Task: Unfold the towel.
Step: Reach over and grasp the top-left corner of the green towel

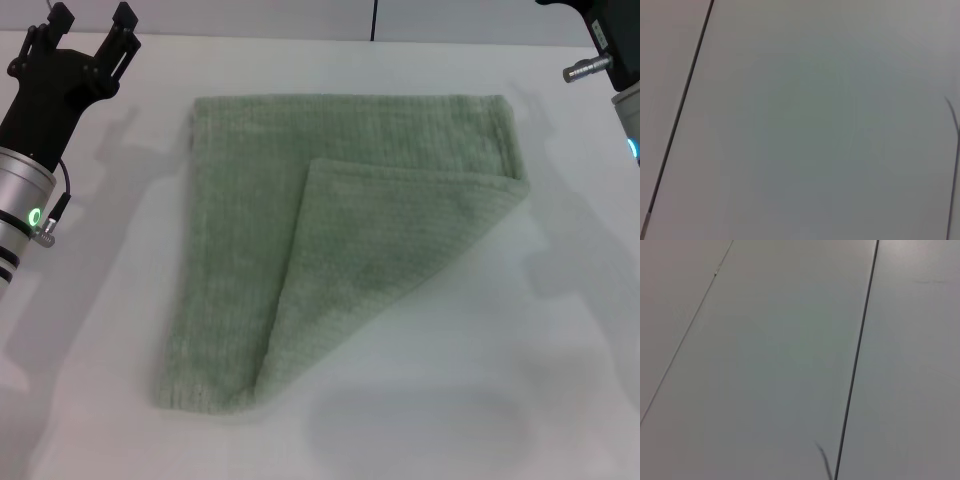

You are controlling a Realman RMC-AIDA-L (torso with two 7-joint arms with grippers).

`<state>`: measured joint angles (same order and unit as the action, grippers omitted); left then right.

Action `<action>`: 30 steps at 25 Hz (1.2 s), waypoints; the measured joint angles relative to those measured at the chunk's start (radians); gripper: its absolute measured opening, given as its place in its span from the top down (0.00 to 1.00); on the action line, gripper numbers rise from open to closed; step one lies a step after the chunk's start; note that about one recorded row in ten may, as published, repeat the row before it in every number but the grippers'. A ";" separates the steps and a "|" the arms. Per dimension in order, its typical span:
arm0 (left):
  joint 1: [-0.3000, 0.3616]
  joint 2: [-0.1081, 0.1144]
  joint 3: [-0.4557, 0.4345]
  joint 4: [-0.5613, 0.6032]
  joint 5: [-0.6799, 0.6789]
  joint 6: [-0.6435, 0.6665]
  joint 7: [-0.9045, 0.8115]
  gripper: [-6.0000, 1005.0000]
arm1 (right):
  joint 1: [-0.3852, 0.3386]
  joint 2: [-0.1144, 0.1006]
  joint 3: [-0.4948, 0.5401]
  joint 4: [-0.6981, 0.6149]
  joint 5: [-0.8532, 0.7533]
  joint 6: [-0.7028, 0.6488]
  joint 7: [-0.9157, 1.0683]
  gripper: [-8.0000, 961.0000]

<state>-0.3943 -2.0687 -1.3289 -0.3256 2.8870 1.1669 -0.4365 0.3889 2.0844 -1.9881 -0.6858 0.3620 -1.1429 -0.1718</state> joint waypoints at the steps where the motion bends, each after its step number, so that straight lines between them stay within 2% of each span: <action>1: 0.000 0.000 0.000 0.000 0.000 0.000 0.000 0.26 | 0.000 0.000 0.000 0.000 0.000 0.000 0.000 0.15; 7: -0.001 0.001 0.002 0.000 0.000 -0.001 0.001 0.28 | 0.004 0.000 0.000 0.000 0.000 0.000 0.000 0.15; 13: -0.005 0.003 0.044 0.000 0.000 -0.007 0.029 0.30 | 0.002 0.000 0.000 0.000 0.000 0.000 0.000 0.15; 21: -0.024 0.004 0.091 -0.009 0.000 -0.047 0.025 0.49 | -0.002 0.001 0.000 -0.002 0.000 0.000 0.000 0.15; 23: -0.050 0.004 0.126 -0.010 0.000 -0.105 0.018 0.54 | -0.003 0.001 -0.007 -0.001 0.000 0.000 0.000 0.15; 27: -0.072 0.004 0.144 -0.011 0.000 -0.164 0.002 0.73 | -0.004 0.001 -0.016 -0.001 0.000 0.000 0.000 0.15; 28: -0.103 0.004 0.150 -0.012 0.000 -0.244 -0.030 0.77 | -0.004 0.001 -0.021 -0.001 0.000 0.000 0.000 0.15; 30: -0.115 0.004 0.150 -0.012 0.000 -0.283 -0.044 0.84 | -0.004 0.002 -0.023 0.000 0.000 0.000 0.000 0.15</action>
<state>-0.5088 -2.0648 -1.1790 -0.3374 2.8870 0.8834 -0.4802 0.3850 2.0861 -2.0112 -0.6862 0.3620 -1.1428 -0.1718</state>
